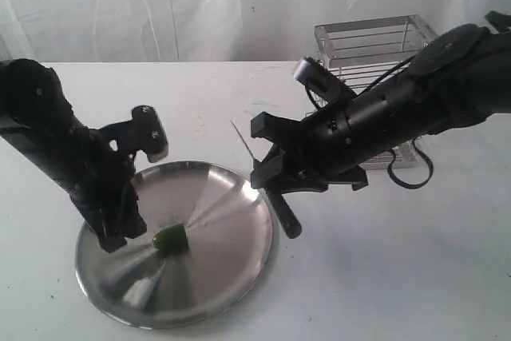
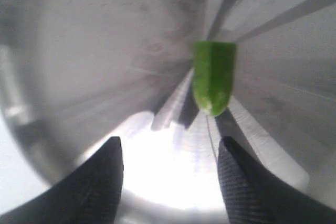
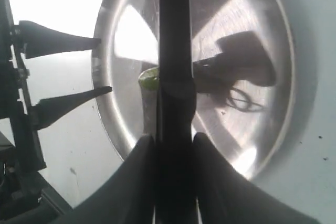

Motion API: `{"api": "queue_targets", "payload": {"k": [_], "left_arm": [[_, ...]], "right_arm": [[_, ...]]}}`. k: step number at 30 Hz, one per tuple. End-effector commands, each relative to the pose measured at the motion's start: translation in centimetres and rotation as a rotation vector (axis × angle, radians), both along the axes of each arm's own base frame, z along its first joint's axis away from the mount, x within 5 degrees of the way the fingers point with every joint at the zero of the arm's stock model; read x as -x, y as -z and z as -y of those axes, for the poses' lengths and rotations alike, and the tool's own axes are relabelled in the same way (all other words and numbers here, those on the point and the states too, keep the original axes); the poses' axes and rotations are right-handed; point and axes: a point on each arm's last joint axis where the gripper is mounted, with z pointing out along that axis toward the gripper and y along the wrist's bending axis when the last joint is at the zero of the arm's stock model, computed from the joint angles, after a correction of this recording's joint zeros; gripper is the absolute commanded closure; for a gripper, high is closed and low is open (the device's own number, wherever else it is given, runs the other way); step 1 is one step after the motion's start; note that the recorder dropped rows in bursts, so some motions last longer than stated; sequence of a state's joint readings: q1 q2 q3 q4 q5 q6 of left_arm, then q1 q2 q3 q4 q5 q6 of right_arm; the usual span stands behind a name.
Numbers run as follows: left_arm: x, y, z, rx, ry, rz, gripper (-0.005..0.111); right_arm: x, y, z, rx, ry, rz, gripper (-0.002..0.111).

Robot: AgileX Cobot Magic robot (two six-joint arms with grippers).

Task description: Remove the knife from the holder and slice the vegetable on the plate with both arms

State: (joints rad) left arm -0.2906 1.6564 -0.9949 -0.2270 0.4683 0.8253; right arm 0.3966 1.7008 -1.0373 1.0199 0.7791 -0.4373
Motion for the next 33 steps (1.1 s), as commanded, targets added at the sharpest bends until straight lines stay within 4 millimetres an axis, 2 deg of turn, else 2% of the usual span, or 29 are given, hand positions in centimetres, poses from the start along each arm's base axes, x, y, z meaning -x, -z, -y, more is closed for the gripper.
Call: {"api": "queue_targets", "payload": {"k": [1,4,9,14,17,21,26,28,33], "left_arm": [[-0.6,-1.5,-3.6,0.094,-0.232,0.006,0.05],[-1.0,-2.9,-5.4,0.208,-0.353,0.046,0.061],[-1.5,-4.3,-6.4,0.362,-0.441,0.108,0.105],[-2.3,-4.8,-6.6,0.426,-0.524,0.181,0.107],[-2.7,-5.1,-6.7,0.458,-0.556,0.22,0.107],[-2.6,-5.6,-5.6,0.552,-0.45,0.226,0.107],[-2.5,-5.4,-3.5,0.839,-0.245,0.259,0.107],[-2.5,-4.3,-3.4,0.877,-0.285,0.231,0.107],[-2.2,-1.8,-4.1,0.806,-0.395,0.195,0.107]], "right_arm": [[0.3,0.0,-1.8,0.005,0.116,0.049,0.108],[1.0,0.5,-2.4,0.007,0.133,0.035,0.108],[3.9,1.0,-4.7,-0.012,-0.004,-0.055,0.108],[7.1,1.2,-8.4,-0.06,-0.083,-0.118,0.108],[8.1,1.4,-10.0,-0.095,-0.048,-0.143,0.108],[7.9,1.6,-10.3,-0.102,0.027,-0.157,0.108],[7.0,1.9,-9.9,-0.054,0.097,-0.079,0.108],[6.9,1.9,-9.9,-0.054,0.104,-0.077,0.108],[7.6,2.8,-9.6,-0.026,0.091,-0.098,0.108]]}}
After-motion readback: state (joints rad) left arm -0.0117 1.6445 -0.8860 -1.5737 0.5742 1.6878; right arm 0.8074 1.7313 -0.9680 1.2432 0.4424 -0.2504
